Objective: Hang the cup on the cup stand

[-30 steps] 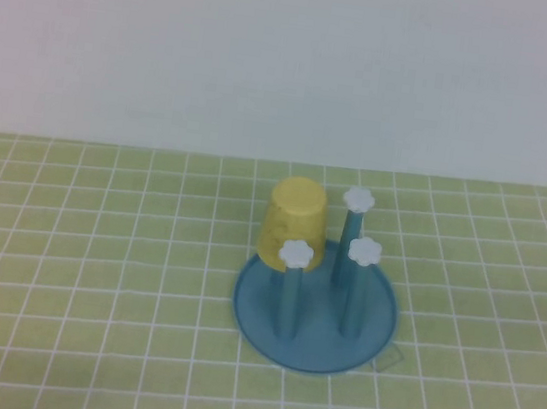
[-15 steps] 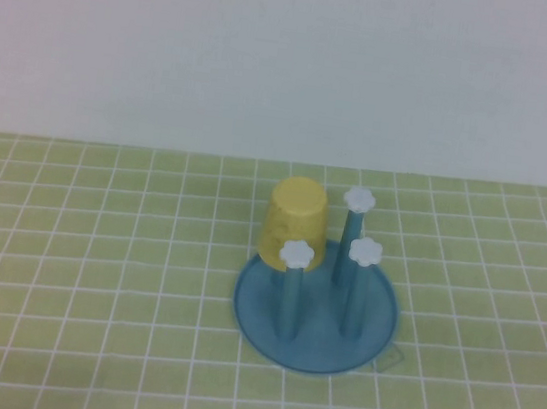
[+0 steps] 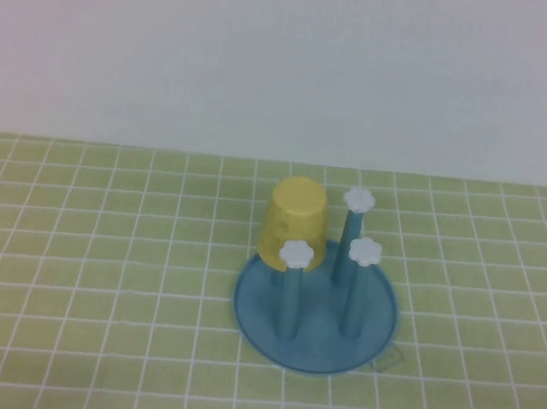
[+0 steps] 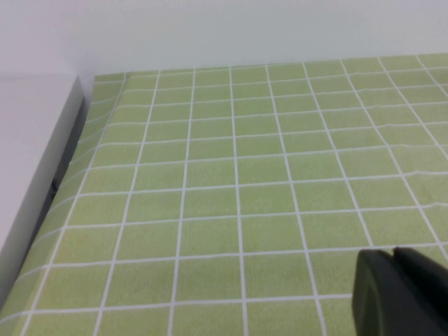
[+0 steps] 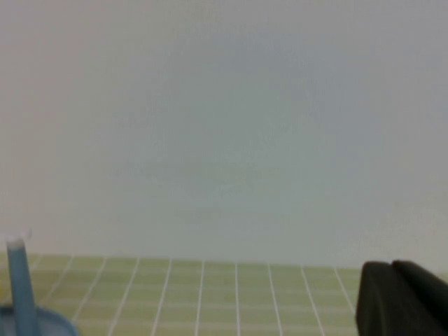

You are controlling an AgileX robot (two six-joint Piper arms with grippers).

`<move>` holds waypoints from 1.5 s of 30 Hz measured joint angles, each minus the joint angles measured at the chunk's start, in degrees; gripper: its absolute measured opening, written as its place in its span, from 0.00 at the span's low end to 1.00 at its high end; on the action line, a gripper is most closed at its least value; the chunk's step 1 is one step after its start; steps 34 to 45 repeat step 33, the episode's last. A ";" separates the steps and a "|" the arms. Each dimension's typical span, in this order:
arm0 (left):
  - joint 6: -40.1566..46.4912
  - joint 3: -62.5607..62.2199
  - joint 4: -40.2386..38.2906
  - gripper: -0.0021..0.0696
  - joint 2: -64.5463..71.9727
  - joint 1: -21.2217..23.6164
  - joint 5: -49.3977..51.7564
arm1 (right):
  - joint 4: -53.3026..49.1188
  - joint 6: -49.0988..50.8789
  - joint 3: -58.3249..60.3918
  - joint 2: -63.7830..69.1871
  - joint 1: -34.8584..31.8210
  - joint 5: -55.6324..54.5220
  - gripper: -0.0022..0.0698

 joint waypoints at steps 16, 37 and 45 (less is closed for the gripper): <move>0.00 0.00 0.00 0.03 0.13 0.00 0.00 | 19.40 -19.59 8.04 -3.71 -0.11 16.16 0.03; 0.00 0.00 0.00 0.03 0.13 0.00 0.00 | 17.85 -10.36 7.93 -3.71 -1.91 17.92 0.03; 0.00 0.00 0.00 0.03 0.13 0.00 0.00 | 17.85 -10.36 7.93 -3.71 -1.91 17.92 0.03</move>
